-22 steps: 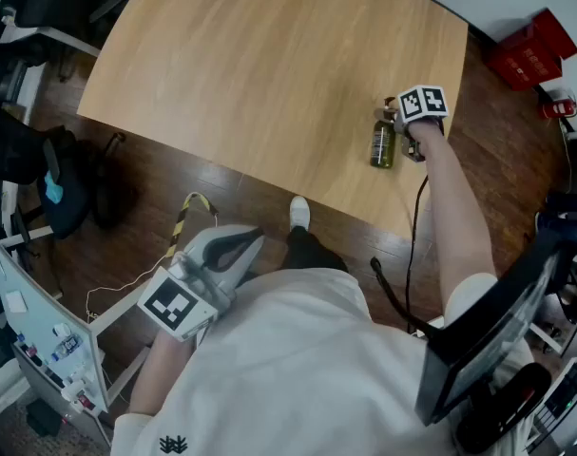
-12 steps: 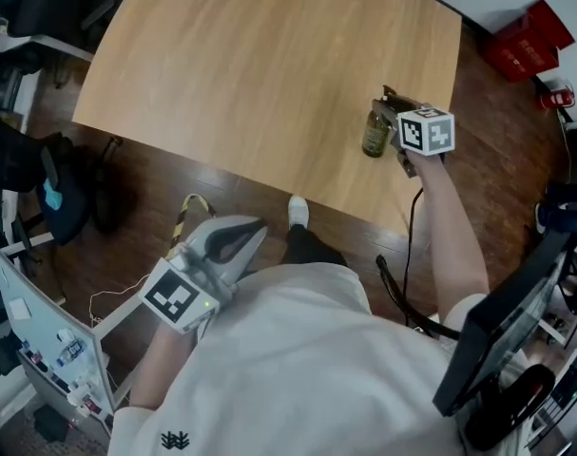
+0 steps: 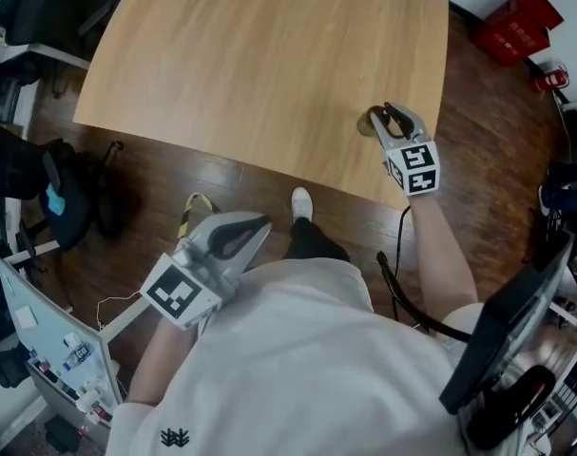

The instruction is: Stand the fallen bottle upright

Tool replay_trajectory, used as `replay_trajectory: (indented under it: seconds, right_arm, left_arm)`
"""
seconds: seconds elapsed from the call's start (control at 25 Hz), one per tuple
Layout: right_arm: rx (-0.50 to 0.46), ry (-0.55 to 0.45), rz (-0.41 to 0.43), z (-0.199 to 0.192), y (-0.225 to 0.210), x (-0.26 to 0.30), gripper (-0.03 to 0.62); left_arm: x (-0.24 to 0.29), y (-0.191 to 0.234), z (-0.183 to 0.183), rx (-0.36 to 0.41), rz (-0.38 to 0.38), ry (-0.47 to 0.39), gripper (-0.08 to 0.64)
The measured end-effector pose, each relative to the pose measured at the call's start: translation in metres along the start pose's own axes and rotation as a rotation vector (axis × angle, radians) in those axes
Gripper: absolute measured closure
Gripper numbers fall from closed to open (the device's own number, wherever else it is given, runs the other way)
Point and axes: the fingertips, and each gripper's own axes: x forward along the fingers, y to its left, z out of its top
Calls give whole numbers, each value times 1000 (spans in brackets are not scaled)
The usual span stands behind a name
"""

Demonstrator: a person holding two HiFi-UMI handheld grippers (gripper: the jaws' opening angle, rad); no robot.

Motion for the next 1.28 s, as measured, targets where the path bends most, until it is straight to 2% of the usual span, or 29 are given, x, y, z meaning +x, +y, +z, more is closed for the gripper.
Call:
replay_trajectory:
  seconds: [0.12, 0.2, 0.32, 0.48, 0.64, 0.8, 0.92, 1.16, 1.28]
  right_arm:
    - [-10, 20, -16, -5, -7, 7, 453]
    - [-9, 52, -33, -7, -14, 13, 412]
    - [38, 72, -116, -6, -25, 3, 295]
    - [111, 42, -241, 2, -15, -52, 284]
    - [165, 30, -250, 10, 64, -133, 267]
    - [251, 33, -168, 5, 182, -209, 253]
    - [311, 18, -125, 0, 251, -263, 252]
    - [395, -3, -85, -23, 321, -340, 238]
    - [389, -26, -58, -26, 343, -364, 236]
  left_arm:
    - [-8, -10, -8, 19, -24, 2, 560]
    - [-13, -18, -11, 39, -40, -2, 560]
    - [-33, -32, -19, 78, -61, -31, 560]
    - [-78, -45, -44, 138, -65, -65, 560]
    - [-128, -67, -71, 183, -74, -70, 560]
    - [-172, -88, -101, 207, -141, -51, 560]
    - [-191, -107, -108, 194, -185, -65, 560]
    - [-206, -143, -125, 179, -221, -80, 560]
    - [-208, -162, -126, 191, -217, -87, 560]
